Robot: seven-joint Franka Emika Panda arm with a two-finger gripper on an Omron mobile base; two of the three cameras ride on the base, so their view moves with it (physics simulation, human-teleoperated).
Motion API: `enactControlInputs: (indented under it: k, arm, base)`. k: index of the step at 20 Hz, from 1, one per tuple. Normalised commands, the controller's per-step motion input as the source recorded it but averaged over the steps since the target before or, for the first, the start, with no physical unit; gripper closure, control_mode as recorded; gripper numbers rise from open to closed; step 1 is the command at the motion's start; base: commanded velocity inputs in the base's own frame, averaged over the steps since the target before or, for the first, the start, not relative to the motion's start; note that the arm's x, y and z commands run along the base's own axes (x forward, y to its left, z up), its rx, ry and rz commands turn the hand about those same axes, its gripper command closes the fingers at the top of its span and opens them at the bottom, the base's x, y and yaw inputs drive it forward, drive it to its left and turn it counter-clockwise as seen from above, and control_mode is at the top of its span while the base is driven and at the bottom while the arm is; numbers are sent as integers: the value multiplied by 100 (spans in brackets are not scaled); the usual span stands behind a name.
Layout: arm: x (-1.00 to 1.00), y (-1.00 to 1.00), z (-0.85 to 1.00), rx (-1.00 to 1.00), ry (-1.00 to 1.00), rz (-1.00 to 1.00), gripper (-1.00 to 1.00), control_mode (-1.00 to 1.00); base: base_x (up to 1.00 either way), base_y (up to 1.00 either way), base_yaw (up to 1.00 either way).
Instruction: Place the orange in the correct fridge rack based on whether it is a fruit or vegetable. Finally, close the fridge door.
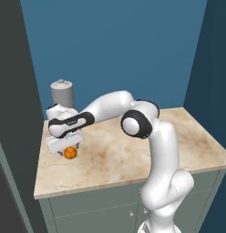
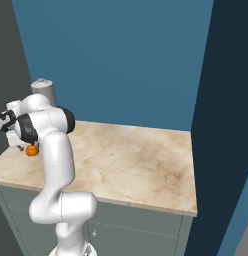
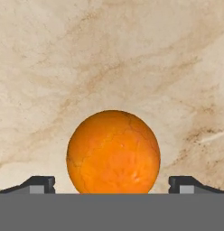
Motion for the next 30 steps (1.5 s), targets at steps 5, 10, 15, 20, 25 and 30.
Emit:
enactControlInputs:
  k: [5, 10, 15, 20, 25, 30]
  arm:
    - [-4, -26, -18, 5, 0, 0, -100, -100]
    - [0, -19, -12, 4, 0, 0, -100, -100]
    - [-14, -1, -22, 1, 0, 0, -100, -100]
    - [-37, 0, -37, 0, -1, 0, 100, -100]
    - [-25, -9, -10, 5, -7, 0, 100, -100]
    - [-23, -19, 57, 1, -12, 0, 100, -100]
  base:
    - [0, 0, 0]
    - [0, 0, 0]
    - [0, 0, 0]
    - [0, 0, 0]
    - [0, 0, 0]
    - [0, 0, 0]
